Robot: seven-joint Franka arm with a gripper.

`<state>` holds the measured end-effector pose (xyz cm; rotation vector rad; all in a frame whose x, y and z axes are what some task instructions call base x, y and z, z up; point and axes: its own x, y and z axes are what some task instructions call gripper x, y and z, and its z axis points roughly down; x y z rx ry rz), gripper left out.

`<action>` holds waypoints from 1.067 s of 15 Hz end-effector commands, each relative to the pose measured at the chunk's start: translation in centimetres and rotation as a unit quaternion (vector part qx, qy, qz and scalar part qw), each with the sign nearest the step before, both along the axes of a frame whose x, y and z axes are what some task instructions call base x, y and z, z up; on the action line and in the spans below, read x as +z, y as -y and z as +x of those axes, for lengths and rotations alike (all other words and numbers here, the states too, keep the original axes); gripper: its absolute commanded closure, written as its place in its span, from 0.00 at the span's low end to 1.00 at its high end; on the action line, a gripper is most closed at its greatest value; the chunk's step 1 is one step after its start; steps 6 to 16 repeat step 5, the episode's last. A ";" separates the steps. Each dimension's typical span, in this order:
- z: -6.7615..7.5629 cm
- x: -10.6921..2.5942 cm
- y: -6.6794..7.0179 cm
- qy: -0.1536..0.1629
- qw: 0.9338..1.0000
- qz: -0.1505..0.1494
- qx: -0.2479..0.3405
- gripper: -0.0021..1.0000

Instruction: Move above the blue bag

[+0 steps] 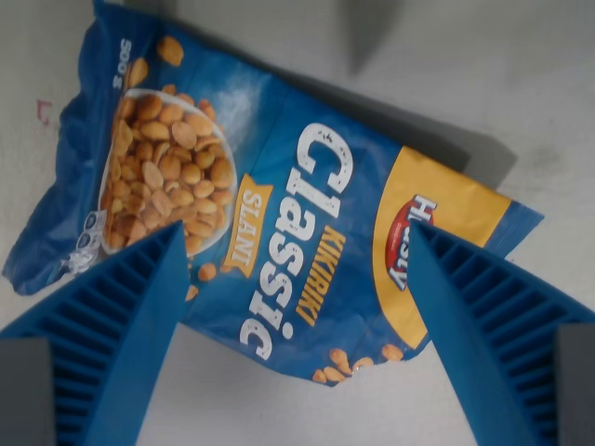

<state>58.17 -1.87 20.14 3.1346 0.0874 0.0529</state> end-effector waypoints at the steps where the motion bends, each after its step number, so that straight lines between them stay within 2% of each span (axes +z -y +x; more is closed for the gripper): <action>1: 0.9 -0.1 0.2 -0.006 1.000 -0.007 -0.014 0.00; 16: 1.0 -0.2 0.2 -0.006 1.000 -0.007 -0.013 0.00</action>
